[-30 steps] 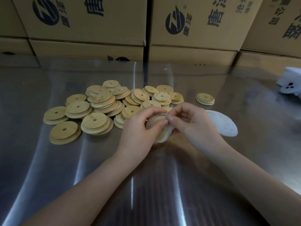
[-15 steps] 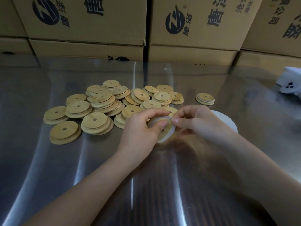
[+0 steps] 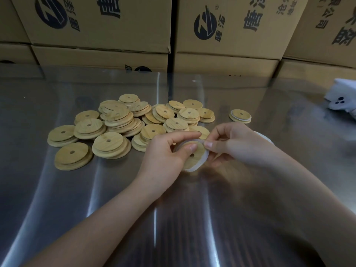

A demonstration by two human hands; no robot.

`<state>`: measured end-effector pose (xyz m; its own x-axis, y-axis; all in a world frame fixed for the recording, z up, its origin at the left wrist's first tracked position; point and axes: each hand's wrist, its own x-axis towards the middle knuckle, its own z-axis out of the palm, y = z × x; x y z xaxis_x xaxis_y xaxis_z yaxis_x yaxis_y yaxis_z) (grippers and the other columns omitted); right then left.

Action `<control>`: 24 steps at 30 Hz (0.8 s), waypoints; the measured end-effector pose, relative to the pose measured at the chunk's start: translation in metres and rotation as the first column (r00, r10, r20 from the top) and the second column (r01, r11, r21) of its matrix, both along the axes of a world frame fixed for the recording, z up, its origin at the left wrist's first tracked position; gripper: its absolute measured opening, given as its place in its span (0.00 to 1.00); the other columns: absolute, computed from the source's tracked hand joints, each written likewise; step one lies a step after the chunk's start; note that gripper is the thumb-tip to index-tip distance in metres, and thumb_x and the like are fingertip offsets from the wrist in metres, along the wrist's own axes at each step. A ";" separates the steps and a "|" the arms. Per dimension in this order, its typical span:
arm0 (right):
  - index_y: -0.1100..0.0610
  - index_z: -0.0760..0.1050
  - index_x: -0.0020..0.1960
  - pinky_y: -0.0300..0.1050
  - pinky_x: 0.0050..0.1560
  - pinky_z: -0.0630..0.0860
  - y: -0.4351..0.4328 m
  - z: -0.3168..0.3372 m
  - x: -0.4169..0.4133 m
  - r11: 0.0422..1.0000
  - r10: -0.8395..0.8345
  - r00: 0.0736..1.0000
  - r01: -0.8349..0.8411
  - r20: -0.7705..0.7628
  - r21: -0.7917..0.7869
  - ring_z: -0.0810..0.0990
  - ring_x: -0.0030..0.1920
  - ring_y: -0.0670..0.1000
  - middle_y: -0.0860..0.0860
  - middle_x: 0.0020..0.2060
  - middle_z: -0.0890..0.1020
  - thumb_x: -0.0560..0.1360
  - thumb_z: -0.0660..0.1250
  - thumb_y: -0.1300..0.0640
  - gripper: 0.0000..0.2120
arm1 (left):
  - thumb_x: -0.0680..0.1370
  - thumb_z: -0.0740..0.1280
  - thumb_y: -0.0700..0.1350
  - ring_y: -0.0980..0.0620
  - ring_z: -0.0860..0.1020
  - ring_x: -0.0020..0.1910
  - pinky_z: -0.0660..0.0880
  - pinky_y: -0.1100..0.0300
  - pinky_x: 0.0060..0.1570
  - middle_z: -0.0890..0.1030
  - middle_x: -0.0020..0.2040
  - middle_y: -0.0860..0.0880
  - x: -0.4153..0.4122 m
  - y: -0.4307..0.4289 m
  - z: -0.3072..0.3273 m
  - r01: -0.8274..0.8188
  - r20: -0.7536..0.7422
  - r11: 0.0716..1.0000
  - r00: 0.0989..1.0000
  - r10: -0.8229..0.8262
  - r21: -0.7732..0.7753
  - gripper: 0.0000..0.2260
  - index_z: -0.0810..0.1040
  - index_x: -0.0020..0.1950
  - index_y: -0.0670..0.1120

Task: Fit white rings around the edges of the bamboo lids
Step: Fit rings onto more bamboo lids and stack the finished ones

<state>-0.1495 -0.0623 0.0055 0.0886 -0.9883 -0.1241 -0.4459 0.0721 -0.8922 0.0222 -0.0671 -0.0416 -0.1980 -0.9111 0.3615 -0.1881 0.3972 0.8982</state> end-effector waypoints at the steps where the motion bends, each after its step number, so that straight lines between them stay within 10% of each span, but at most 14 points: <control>1: 0.63 0.76 0.42 0.44 0.37 0.83 0.000 0.000 0.000 1.000 0.006 1.000 -0.006 0.007 -0.006 0.82 0.35 0.49 0.61 0.37 0.82 0.77 0.67 0.66 0.06 | 0.76 0.71 0.39 0.68 0.79 0.52 0.75 0.71 0.52 0.82 0.48 0.69 0.000 0.000 0.000 0.000 0.000 1.000 1.000 0.000 -0.002 0.19 0.80 0.46 0.66; 12: 0.60 0.77 0.41 0.50 0.38 0.83 0.000 -0.013 0.007 0.995 0.000 0.991 0.013 0.132 -0.101 0.83 0.36 0.51 0.59 0.37 0.80 0.74 0.72 0.59 0.06 | 0.77 0.69 0.37 0.65 0.79 0.55 0.75 0.68 0.57 0.83 0.51 0.61 0.004 -0.002 0.001 -0.052 -0.062 0.999 0.997 0.051 -0.010 0.15 0.81 0.54 0.59; 24: 0.53 0.79 0.36 0.62 0.44 0.80 -0.003 -0.024 0.011 0.899 -0.176 0.982 0.134 -0.065 -0.417 0.83 0.38 0.57 0.52 0.33 0.84 0.72 0.72 0.58 0.06 | 0.77 0.68 0.36 0.65 0.75 0.54 0.69 0.77 0.52 0.78 0.52 0.55 0.004 -0.001 0.008 -0.051 0.091 0.998 0.994 0.055 -0.044 0.16 0.81 0.61 0.53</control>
<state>-0.1390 -0.0651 -0.0183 -0.0617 -0.9540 0.2935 -0.5458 -0.2140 -0.8101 0.0265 -0.0680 -0.0335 -0.1842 -0.9057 0.3818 -0.2914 0.4213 0.8588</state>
